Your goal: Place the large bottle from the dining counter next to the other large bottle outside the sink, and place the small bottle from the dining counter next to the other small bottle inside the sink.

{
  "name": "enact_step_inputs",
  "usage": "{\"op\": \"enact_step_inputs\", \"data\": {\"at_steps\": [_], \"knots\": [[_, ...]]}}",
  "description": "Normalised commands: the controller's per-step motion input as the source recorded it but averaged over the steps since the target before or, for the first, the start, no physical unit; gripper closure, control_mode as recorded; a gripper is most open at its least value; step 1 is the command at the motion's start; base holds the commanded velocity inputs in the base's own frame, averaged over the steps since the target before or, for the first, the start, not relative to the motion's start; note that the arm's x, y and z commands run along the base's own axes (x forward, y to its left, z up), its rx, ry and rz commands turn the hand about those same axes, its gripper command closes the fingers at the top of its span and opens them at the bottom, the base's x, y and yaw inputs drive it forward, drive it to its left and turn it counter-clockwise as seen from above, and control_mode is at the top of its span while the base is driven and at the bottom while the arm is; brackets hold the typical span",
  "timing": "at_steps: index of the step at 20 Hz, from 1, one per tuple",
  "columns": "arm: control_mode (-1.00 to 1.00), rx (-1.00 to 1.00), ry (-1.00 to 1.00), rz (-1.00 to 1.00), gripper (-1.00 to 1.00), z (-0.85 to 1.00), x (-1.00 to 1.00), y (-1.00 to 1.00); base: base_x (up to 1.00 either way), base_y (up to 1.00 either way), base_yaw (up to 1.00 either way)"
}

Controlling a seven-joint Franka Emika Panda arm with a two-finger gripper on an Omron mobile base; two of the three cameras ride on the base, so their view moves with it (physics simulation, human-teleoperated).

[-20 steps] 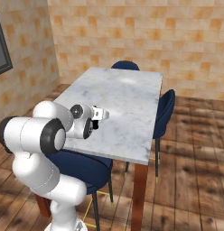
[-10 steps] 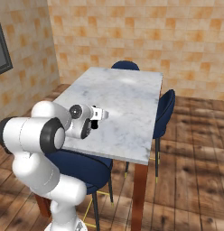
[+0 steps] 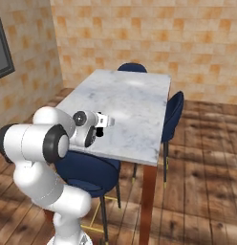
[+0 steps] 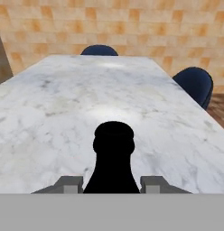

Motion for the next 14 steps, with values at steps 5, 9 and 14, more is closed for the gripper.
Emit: {"op": "enact_step_inputs", "data": {"at_steps": [5, 9, 14], "knots": [[1.00, 0.00, 0.00, 0.00, 1.00, 0.00, 0.00, 0.00, -0.29, -0.02, -0.07], [1.00, 0.00, 0.00, 0.00, 1.00, 0.00, 0.00, 0.00, 0.00, -0.11, -0.24], [1.00, 0.00, 0.00, 0.00, 1.00, 0.00, 0.00, 0.00, 0.00, -0.03, -0.38]]}}
